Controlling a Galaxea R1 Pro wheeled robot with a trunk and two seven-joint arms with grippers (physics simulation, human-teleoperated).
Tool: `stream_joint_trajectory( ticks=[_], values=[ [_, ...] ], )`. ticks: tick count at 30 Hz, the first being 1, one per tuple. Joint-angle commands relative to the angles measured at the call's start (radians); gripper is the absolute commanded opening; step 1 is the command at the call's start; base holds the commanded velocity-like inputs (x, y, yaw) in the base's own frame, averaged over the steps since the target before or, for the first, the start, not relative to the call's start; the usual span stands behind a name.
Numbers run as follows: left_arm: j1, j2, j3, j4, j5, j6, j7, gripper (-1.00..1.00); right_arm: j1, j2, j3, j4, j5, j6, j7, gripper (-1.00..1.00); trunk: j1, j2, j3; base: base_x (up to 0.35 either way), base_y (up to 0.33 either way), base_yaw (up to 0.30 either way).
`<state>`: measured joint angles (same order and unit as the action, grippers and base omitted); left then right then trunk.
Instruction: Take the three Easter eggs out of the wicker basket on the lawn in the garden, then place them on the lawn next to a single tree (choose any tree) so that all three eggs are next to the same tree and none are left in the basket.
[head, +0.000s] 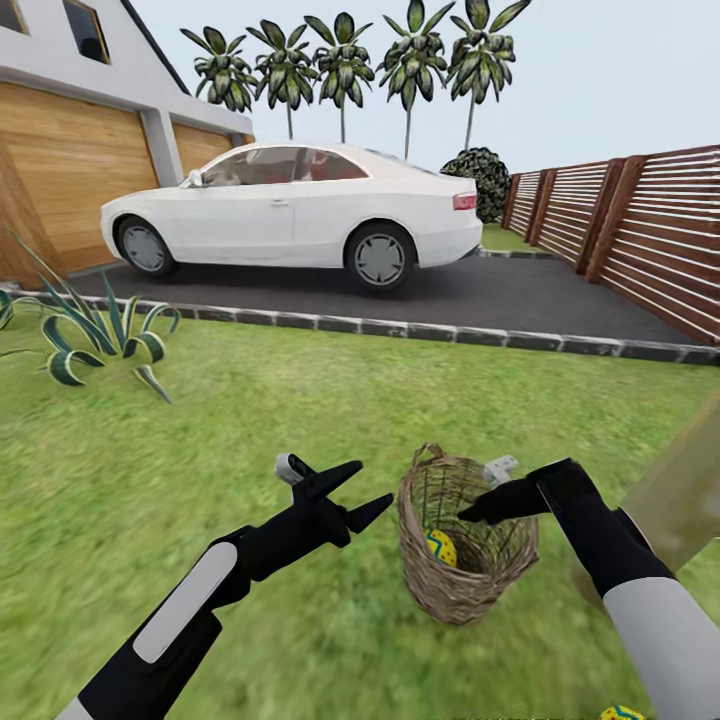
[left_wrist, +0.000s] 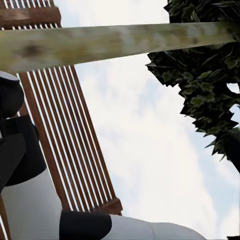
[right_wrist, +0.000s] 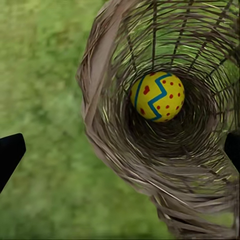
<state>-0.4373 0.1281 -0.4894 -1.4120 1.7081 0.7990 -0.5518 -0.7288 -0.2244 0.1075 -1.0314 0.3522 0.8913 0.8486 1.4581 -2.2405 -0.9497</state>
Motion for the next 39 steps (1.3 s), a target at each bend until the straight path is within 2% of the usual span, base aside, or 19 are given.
stream_joint_trajectory(
  ticks=[1,17,31,39],
  values=[
    [-0.001,0.001,-0.001,0.000,0.005,0.003,-0.001,1.00,-0.001,-0.001,0.001,-0.001,0.010,0.001,0.009,1.00,0.000,0.000,-0.001,0.111,0.088,-0.269],
    [-0.001,0.001,-0.002,0.001,0.005,0.003,0.000,1.00,-0.001,-0.001,0.001,0.000,0.010,0.000,0.010,1.00,0.000,0.000,0.007,0.206,0.158,-0.278],
    [-0.001,0.000,-0.002,0.001,0.006,0.002,-0.001,1.00,-0.001,-0.001,0.001,0.002,0.009,0.001,0.010,1.00,0.000,0.000,0.015,0.010,0.008,-0.279],
    [0.000,-0.001,-0.002,0.002,0.007,0.002,-0.001,1.00,-0.001,0.000,0.001,0.003,0.010,0.001,0.010,1.00,0.000,0.000,0.019,0.000,0.187,-0.279]
  ],
)
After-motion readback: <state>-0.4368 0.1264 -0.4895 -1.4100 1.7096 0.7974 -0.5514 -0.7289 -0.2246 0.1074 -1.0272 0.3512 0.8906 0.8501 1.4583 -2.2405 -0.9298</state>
